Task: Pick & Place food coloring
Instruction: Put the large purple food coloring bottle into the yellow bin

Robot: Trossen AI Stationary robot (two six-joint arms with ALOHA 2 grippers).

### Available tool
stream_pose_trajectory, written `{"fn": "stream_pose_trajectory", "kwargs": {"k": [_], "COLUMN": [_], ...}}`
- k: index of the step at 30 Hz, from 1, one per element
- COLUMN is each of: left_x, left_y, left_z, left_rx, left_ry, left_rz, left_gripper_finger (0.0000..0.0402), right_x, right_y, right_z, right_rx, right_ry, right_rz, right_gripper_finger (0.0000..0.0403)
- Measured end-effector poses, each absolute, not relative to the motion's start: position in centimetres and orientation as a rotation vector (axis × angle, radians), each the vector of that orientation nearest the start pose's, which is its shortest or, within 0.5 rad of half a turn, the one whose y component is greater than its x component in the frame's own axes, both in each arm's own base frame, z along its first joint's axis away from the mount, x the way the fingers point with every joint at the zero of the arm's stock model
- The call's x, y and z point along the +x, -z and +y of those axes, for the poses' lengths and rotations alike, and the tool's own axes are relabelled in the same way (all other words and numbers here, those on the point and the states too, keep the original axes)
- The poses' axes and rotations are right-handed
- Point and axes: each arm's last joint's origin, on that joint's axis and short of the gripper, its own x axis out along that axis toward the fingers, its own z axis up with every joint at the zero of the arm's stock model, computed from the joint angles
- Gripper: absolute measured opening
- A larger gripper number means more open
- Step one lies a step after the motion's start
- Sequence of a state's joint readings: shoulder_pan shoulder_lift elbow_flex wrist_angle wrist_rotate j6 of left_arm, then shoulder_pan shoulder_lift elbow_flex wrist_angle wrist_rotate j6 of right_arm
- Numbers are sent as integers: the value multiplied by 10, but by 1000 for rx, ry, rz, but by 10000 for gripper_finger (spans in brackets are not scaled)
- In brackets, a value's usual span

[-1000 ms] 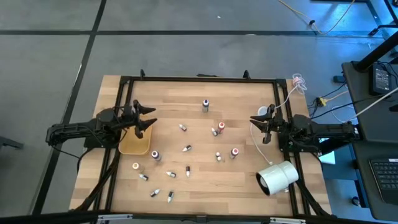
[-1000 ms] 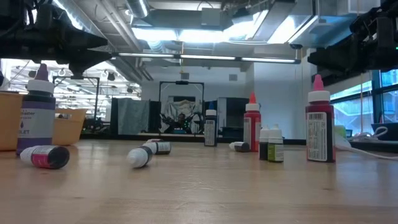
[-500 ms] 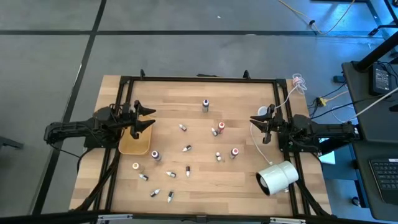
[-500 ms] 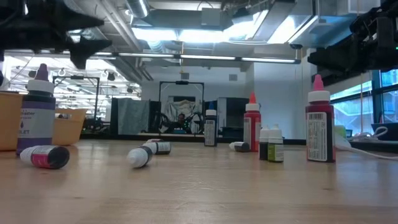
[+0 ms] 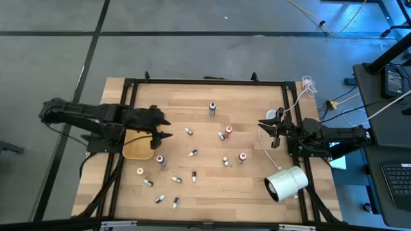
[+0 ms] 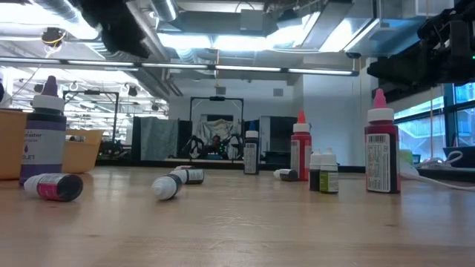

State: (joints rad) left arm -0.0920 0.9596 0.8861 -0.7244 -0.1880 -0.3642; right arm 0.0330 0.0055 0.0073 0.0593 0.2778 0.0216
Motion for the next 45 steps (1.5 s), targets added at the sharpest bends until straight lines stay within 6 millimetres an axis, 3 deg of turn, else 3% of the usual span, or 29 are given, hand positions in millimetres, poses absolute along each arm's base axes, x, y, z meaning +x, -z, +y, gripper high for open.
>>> {"fn": "stream_pose_trajectory", "kwargs": {"k": [4,10,16,27,36,45], "left_x": [212,239,241,243,252,253], "left_y": [-298,-278,-255,-236,-215,-211], "left_z": [-27,-51,-66,-93,-99,-100], "left_rx": [-272,-340,-380,-361,-335,-326], "left_ry": [-266,-282,-363,-385,-406,-410], "left_rz": [973,1225,1367,1446,1530,1543], "left_gripper_finger": [251,251,251,251,251,231], "right_x": [97,97,97,97,97,97], "right_y": [-171,-171,-171,-171,-171,-171], "right_z": [-5,-5,-5,-5,-5,-5], "right_rx": [31,35,61,61,61,60], "right_ry": [244,244,243,243,243,243], "right_rz": [-63,-64,-67,-67,-67,-67], "right_gripper_finger": [75,75,75,75,75,75]}}
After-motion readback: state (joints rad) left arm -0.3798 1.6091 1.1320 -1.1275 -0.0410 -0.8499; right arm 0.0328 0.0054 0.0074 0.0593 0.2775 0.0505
